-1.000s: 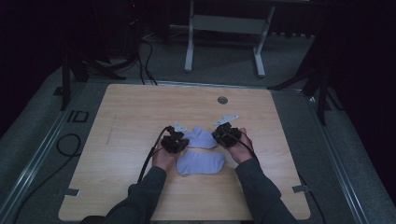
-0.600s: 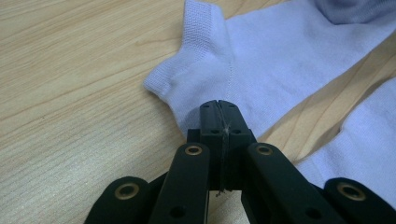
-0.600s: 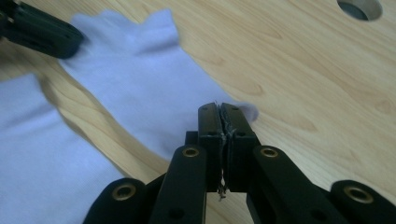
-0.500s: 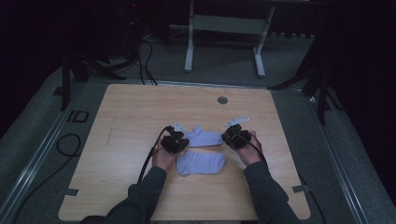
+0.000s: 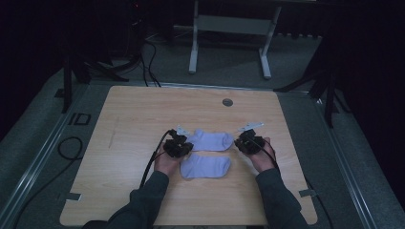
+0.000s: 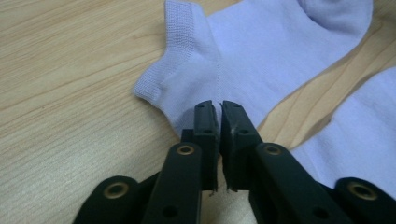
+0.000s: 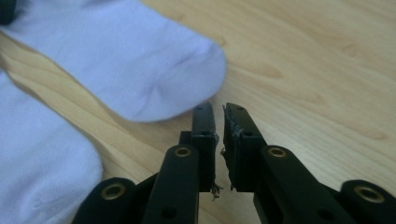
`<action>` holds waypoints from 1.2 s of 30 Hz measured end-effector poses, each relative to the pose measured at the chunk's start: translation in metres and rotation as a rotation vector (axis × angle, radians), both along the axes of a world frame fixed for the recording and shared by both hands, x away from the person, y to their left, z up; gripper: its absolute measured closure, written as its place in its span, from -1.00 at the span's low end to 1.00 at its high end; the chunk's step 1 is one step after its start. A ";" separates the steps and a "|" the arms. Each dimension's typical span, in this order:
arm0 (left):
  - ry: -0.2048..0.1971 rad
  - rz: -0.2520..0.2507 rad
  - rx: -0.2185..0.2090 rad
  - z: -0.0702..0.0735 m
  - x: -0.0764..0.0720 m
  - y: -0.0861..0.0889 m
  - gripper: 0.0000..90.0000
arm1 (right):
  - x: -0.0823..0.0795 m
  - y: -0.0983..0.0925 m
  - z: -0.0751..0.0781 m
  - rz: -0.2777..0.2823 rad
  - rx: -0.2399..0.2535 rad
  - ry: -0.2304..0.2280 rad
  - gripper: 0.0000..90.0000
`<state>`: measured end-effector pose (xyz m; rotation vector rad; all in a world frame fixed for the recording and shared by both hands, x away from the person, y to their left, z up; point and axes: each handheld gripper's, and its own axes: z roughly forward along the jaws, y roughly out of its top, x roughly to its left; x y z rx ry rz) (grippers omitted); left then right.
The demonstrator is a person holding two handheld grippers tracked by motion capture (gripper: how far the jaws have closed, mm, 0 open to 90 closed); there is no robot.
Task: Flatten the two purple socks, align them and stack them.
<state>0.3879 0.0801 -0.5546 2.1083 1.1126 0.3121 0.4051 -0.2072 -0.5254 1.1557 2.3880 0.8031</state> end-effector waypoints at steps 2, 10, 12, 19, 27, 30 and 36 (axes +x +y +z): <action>-0.007 0.005 -0.016 0.003 -0.002 0.003 0.75 | 0.000 0.000 0.004 0.002 0.008 -0.015 0.75; -0.009 0.023 -0.074 0.021 -0.015 0.018 0.60 | 0.001 0.023 0.013 0.085 0.012 -0.027 0.43; -0.014 0.026 -0.076 0.025 -0.018 0.020 0.59 | 0.002 0.032 0.013 0.105 0.007 -0.026 0.38; -0.030 0.037 -0.064 0.028 -0.031 0.032 0.53 | 0.012 0.059 0.008 0.160 -0.005 -0.023 0.29; -0.036 0.069 -0.082 0.024 -0.045 0.049 0.51 | 0.018 0.077 0.004 0.205 -0.032 -0.016 0.28; -0.038 0.073 -0.082 0.023 -0.049 0.055 0.51 | 0.022 0.084 0.003 0.214 -0.045 -0.012 0.28; -0.049 0.083 -0.075 0.023 -0.060 0.065 0.51 | 0.025 0.096 -0.001 0.239 -0.035 0.003 0.28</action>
